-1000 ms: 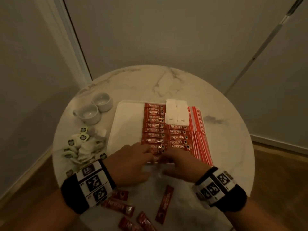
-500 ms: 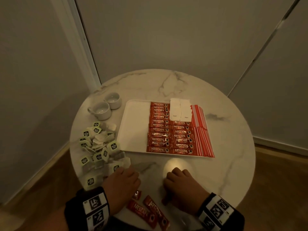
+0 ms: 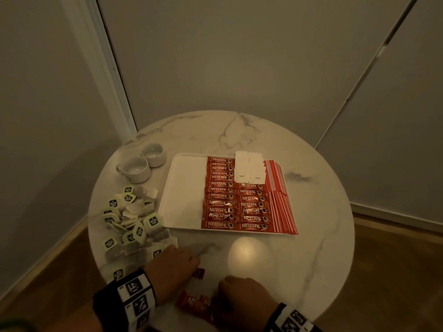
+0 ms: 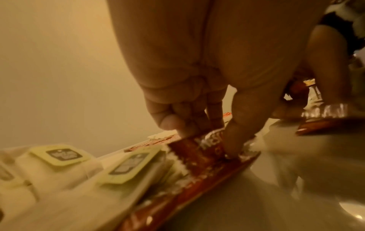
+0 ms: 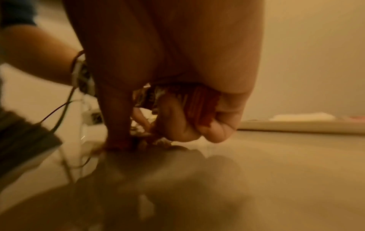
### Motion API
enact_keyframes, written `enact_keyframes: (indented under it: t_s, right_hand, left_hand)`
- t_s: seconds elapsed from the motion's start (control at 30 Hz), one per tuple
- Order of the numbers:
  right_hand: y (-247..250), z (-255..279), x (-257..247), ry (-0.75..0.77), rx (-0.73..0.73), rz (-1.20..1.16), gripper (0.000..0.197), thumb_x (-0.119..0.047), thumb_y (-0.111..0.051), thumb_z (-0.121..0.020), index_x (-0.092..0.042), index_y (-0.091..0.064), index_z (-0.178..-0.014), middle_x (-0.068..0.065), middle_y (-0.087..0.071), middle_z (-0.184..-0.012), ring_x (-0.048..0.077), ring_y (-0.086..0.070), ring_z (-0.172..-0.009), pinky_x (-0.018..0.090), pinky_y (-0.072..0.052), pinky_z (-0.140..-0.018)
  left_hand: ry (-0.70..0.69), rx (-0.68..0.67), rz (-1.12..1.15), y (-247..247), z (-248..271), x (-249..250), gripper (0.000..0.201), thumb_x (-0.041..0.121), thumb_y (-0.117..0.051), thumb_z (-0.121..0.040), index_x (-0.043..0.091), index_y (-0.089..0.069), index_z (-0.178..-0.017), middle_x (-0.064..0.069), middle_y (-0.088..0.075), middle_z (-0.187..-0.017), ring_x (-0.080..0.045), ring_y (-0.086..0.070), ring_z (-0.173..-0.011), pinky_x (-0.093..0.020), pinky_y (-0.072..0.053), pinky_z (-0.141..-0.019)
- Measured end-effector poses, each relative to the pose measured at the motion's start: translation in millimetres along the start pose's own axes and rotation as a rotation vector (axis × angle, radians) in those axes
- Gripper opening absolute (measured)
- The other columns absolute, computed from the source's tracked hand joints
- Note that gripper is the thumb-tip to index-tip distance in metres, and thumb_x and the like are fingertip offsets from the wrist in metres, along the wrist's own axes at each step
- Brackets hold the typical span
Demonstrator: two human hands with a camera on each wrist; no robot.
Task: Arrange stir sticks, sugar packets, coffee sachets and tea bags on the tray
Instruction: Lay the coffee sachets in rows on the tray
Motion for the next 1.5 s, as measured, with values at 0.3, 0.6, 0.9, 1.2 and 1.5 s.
enact_keyframes:
  t_s: [0.3,0.6,0.9,1.2,1.5]
  right_hand:
    - [30.3,11.0,57.6,-0.204,0.163,-0.201,0.032,-0.040,-0.053,-0.094,-0.015,-0.058,-0.114,0.005,-0.064,-0.113,0.022,-0.060,-0.102,0.032,-0.049,-0.087]
    - [49.1,17.4,85.3,-0.235,0.208,-0.320,0.020,-0.038,-0.058,-0.092,-0.020,-0.063,-0.098,-0.001,-0.068,-0.095,0.013,-0.063,-0.083,0.026,-0.050,-0.078]
    - [66.7,23.2,109.2,-0.265,0.284,-0.592,0.014,-0.020,-0.060,-0.091,-0.023,-0.071,-0.100,-0.009,-0.068,-0.088,0.003,-0.064,-0.079,0.016,-0.053,-0.073]
    - [118.3,26.2,124.0,-0.222,0.444,-0.596,0.007,-0.029,-0.065,-0.089,-0.029,-0.068,-0.095,-0.017,-0.062,-0.081,-0.001,-0.058,-0.075,0.012,-0.045,-0.068]
    - [170.0,1.7,102.1,-0.158,0.501,-0.499,0.019,-0.038,-0.062,-0.089,-0.022,-0.067,-0.097,-0.012,-0.065,-0.085,0.002,-0.063,-0.079,0.018,-0.051,-0.073]
  left_hand:
    - [-0.048,0.089,0.031,11.4,-0.7,1.0,0.047,0.049,-0.082,-0.042,0.029,-0.066,-0.081,0.016,-0.064,-0.076,0.000,-0.060,-0.062,-0.013,-0.047,-0.057]
    - [0.004,0.040,0.089,-5.7,7.1,-8.8,0.039,0.023,-0.042,-0.092,0.023,-0.037,-0.131,0.003,-0.043,-0.133,-0.017,-0.042,-0.121,-0.032,-0.024,-0.102]
    - [-0.096,0.217,0.112,2.6,0.3,-1.9,0.021,0.046,-0.059,-0.055,0.037,-0.047,-0.069,0.020,-0.052,-0.075,0.002,-0.052,-0.060,-0.014,-0.039,-0.055]
    - [0.139,0.345,1.270,35.1,-48.6,-12.8,0.006,0.023,-0.042,-0.099,0.023,-0.041,-0.093,-0.002,-0.063,-0.083,-0.011,-0.057,-0.071,-0.028,-0.051,-0.070]
    - [0.274,0.295,1.609,85.7,-96.4,-40.4,0.025,0.028,-0.064,-0.088,0.009,-0.062,-0.103,0.003,-0.070,-0.072,-0.009,-0.067,-0.060,-0.026,-0.055,-0.062]
Point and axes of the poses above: each hand's wrist, its own z-axis away from the middle knuckle, its own y-axis out of the back of the hand, x = y × z, the point moved 9 cm from there along -z, towards the middle knuckle
